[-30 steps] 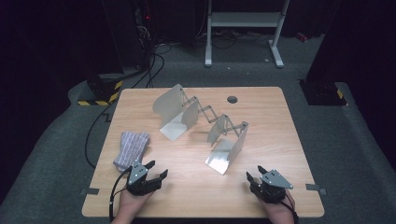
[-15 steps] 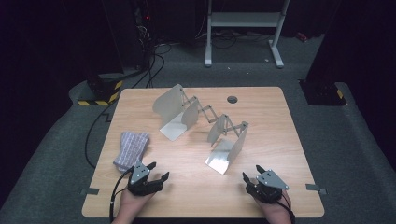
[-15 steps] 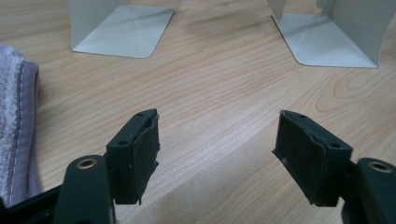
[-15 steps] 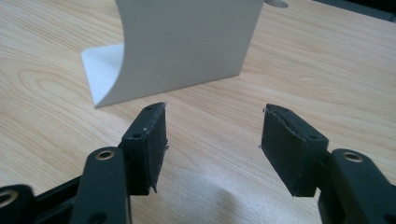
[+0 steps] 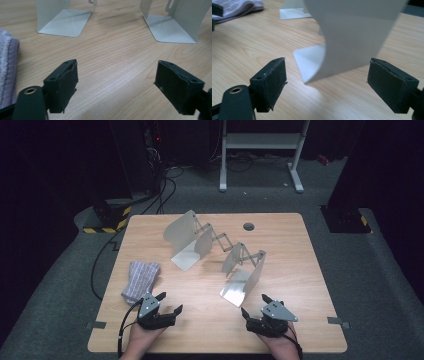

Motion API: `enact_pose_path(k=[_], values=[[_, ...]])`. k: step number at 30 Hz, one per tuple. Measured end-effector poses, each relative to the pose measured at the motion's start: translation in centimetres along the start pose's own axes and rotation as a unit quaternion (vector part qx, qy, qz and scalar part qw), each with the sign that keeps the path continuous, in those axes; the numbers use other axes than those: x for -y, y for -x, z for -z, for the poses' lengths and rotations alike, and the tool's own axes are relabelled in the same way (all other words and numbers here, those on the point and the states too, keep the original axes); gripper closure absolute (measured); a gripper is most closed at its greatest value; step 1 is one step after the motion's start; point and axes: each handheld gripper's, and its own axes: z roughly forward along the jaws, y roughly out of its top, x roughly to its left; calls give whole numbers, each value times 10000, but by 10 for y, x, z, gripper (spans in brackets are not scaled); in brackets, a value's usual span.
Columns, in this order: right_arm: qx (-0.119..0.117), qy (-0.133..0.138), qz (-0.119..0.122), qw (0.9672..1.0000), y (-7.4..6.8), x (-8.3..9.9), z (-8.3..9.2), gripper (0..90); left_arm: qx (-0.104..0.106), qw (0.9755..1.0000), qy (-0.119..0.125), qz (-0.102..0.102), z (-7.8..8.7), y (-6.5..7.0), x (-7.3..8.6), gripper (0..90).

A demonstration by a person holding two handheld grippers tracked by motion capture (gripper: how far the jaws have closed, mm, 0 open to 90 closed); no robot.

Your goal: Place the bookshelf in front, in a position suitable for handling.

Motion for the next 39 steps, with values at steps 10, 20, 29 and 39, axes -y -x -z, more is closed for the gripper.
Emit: enact_pose_path(k=[10, 20, 29, 39], values=[[216, -12, -37, 9998, -15, -21, -29, 2, 32, 9999, 145, 37, 5, 1, -2, 120], [563, 106, -353, 9977, -6, -35, -52, 0, 20, 10000, 48, 67, 5, 0, -2, 121], [799, -70, -580, 9951, 4, -33, -61, 0, 87, 10000, -28, 33, 6, 3, -1, 121], [899, -37, -644, 9939, 10, -28, -58, 86, 77, 9998, -90, 138, 4, 2, -1, 134]])
